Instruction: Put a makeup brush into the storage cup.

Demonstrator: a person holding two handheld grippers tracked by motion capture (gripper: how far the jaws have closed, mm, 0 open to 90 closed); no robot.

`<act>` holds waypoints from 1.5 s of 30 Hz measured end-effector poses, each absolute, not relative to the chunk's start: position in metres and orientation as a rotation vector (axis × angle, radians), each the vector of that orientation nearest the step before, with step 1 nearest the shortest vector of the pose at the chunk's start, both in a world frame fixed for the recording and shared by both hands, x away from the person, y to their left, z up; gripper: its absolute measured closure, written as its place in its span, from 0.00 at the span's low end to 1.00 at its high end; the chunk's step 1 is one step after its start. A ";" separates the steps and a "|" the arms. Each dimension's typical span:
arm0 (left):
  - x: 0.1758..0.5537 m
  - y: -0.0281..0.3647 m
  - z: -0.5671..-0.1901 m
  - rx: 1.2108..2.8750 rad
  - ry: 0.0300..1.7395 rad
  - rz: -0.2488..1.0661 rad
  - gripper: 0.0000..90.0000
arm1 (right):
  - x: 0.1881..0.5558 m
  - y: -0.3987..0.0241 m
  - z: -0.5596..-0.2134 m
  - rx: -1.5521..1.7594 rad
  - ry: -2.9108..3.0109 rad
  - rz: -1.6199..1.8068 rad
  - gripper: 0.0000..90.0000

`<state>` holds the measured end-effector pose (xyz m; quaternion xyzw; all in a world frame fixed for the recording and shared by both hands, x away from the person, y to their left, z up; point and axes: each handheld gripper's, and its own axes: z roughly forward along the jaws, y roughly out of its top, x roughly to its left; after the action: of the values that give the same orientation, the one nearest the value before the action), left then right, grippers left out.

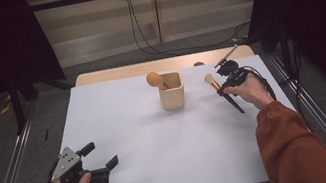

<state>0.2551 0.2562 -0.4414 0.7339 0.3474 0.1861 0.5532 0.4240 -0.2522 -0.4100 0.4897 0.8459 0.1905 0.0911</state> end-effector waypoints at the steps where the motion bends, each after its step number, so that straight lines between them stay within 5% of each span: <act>1: 0.255 0.256 -0.441 1.732 0.825 0.439 0.04 | 0.422 -0.253 -0.410 1.459 2.510 0.574 0.84; 45: 0.255 0.257 -0.440 1.720 0.834 0.431 0.03 | 0.378 -0.273 -0.420 1.279 1.923 1.358 0.84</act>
<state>0.2549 0.2572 -0.4405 0.7289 0.3536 0.1826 0.5571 0.3782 -0.2728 -0.4205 0.4648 0.6986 0.4934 0.2292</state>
